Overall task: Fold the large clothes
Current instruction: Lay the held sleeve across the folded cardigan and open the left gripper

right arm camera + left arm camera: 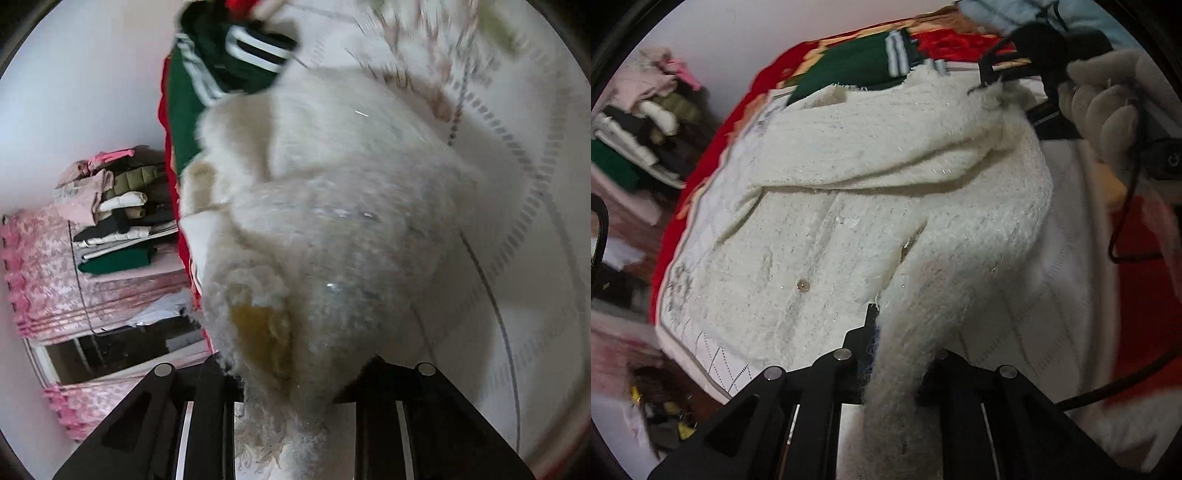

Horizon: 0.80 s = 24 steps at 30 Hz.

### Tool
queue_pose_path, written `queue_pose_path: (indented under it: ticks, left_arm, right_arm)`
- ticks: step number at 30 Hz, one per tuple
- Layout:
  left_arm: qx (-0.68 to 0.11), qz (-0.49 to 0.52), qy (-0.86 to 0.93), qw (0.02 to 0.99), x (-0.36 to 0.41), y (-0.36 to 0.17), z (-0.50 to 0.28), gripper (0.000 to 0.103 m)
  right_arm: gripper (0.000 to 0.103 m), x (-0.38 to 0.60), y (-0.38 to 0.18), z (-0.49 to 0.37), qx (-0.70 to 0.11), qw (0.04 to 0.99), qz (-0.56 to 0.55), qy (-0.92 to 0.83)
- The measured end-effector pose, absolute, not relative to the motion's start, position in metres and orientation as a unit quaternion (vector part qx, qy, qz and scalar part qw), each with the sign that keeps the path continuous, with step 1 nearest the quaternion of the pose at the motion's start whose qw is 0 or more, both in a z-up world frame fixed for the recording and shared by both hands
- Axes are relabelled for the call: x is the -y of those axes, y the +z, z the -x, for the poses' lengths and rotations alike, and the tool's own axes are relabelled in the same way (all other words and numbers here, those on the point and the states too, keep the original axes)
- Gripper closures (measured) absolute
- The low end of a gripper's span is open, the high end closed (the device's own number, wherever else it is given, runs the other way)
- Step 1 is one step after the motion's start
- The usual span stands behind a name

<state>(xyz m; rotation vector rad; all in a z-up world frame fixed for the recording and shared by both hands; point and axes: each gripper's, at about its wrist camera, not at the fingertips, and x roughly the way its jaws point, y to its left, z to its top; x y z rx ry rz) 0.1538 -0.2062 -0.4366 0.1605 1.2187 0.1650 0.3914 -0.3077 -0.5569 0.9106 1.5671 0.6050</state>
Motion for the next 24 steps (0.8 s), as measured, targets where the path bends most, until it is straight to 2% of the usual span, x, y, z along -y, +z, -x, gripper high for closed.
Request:
queue_pose_path:
  ticks: [5,8,13,15,18,21,23,24]
  left_arm:
    - [-0.58,-0.041,-0.027,0.813,0.185,-0.381,-0.122,0.095]
    - [-0.577,-0.026,-0.045,0.815,0.161,-0.364,-0.124,0.095]
    - [-0.591,0.04,-0.018,0.805,0.078,-0.385,-0.163,0.094]
    - [-0.596,0.054,-0.007,0.801,0.045,-0.404,-0.181,0.09]
    - [-0.601,0.085,0.003,0.794,-0.005,-0.435,-0.207,0.088]
    - [-0.613,0.127,0.02,0.78,-0.057,-0.469,-0.231,0.081]
    - [-0.611,0.162,0.038,0.774,-0.089,-0.479,-0.235,0.064]
    - [-0.606,0.168,0.048,0.776,-0.1,-0.477,-0.234,0.061]
  right_arm:
    - [0.08,0.347,-0.474,-0.356,-0.693,0.612,-0.339,0.176]
    - [0.08,0.344,-0.434,-0.344,-0.707,0.615,-0.322,0.133]
    - [0.075,0.277,-0.417,-0.36,-0.722,0.614,-0.305,0.093]
    - [0.075,0.238,-0.422,-0.378,-0.722,0.614,-0.306,0.091]
    - [0.067,0.181,-0.451,-0.411,-0.723,0.623,-0.289,0.075]
    - [0.054,0.145,-0.501,-0.44,-0.732,0.606,-0.301,0.075]
    - [0.044,0.127,-0.529,-0.454,-0.734,0.596,-0.314,0.084]
    - [0.031,0.121,-0.535,-0.458,-0.733,0.593,-0.321,0.095]
